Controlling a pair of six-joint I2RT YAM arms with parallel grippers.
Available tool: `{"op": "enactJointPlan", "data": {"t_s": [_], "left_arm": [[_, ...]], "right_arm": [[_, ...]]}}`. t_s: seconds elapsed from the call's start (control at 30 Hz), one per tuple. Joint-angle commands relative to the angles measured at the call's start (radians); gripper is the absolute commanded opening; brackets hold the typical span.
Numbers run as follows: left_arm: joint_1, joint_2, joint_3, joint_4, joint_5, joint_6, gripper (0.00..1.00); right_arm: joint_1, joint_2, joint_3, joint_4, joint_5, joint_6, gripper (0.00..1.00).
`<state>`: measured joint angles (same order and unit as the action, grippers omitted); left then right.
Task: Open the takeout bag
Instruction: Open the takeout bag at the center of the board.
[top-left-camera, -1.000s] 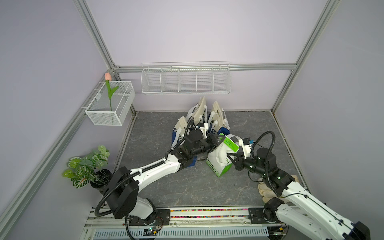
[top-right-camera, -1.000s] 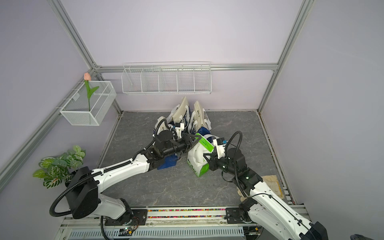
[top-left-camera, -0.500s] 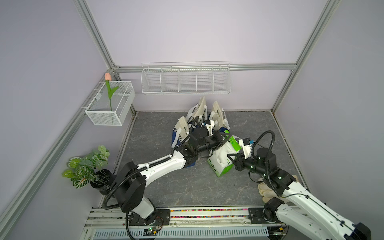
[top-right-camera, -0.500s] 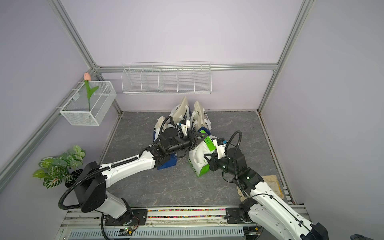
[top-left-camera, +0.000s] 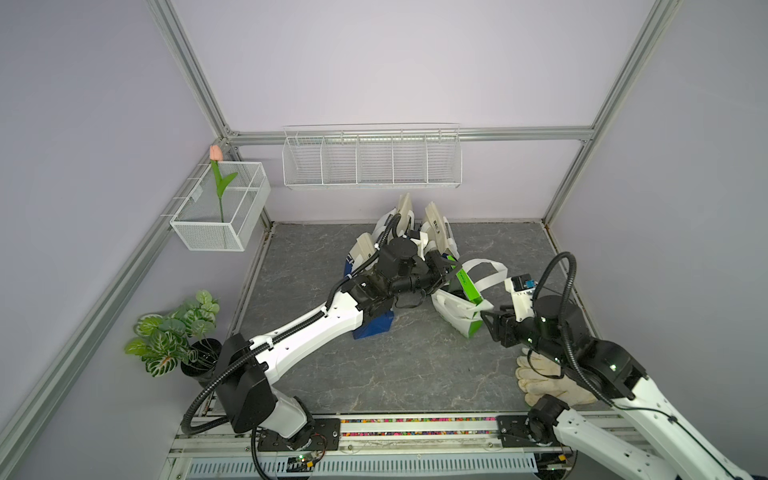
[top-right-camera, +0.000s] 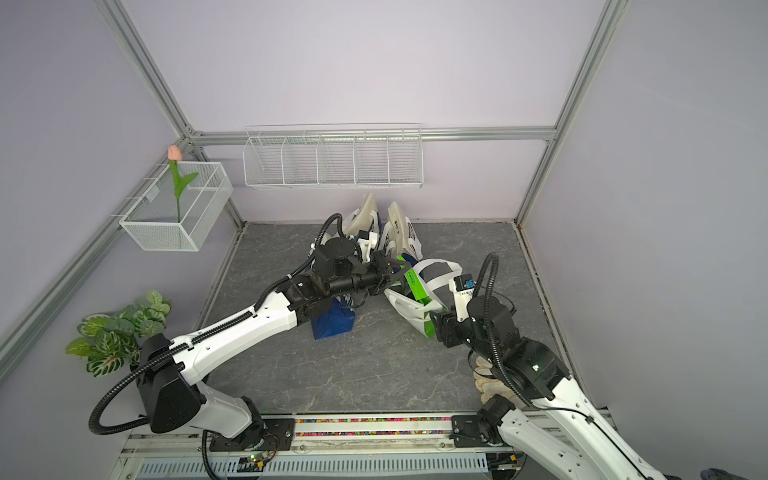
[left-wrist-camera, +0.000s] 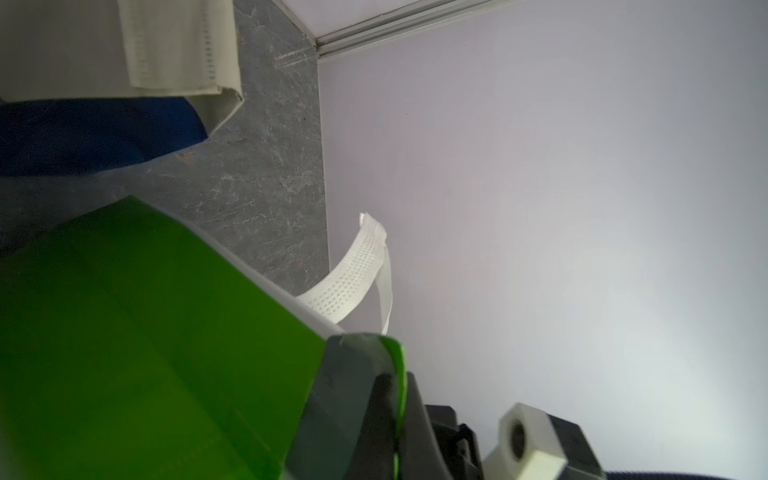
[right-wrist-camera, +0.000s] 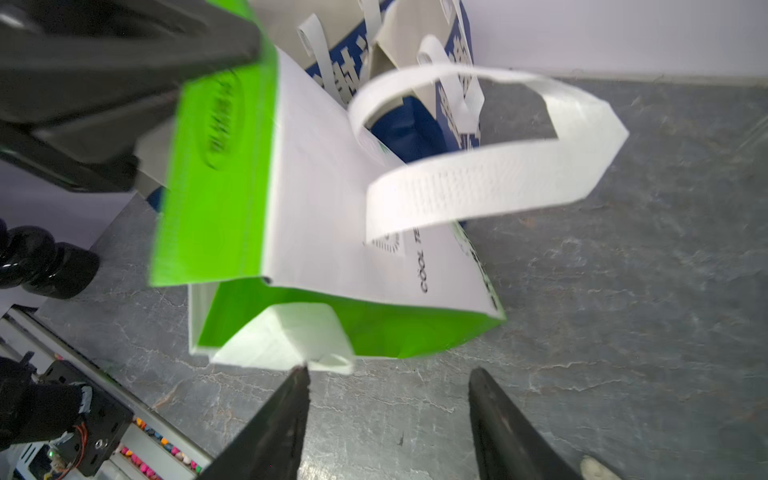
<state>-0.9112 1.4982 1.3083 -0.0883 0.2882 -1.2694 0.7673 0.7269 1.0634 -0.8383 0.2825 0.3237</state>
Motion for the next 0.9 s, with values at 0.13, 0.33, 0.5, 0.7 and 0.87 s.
{"op": "enactJointPlan", "data": {"t_s": [0.13, 0.33, 0.5, 0.7, 0.87], "left_arm": [[-0.007, -0.025, 0.091, -0.105, -0.021, -0.045, 0.00], [-0.007, -0.006, 0.120, -0.137, -0.003, -0.057, 0.00], [-0.007, 0.003, 0.139, -0.163, -0.002, -0.052, 0.00], [-0.007, 0.017, 0.151, -0.171, 0.003, -0.050, 0.00], [-0.006, 0.018, 0.157, -0.184, -0.002, -0.041, 0.00]], "right_arm": [[0.182, 0.300, 0.361, -0.360, 0.263, -0.070, 0.78], [0.239, 0.476, 0.521, -0.415, 0.349, -0.080, 0.84], [0.241, 0.574, 0.606, -0.453, 0.379, -0.093, 0.86], [0.244, 0.595, 0.610, -0.432, 0.279, -0.096, 0.82], [0.240, 0.626, 0.613, -0.422, 0.236, -0.065, 0.76]]}}
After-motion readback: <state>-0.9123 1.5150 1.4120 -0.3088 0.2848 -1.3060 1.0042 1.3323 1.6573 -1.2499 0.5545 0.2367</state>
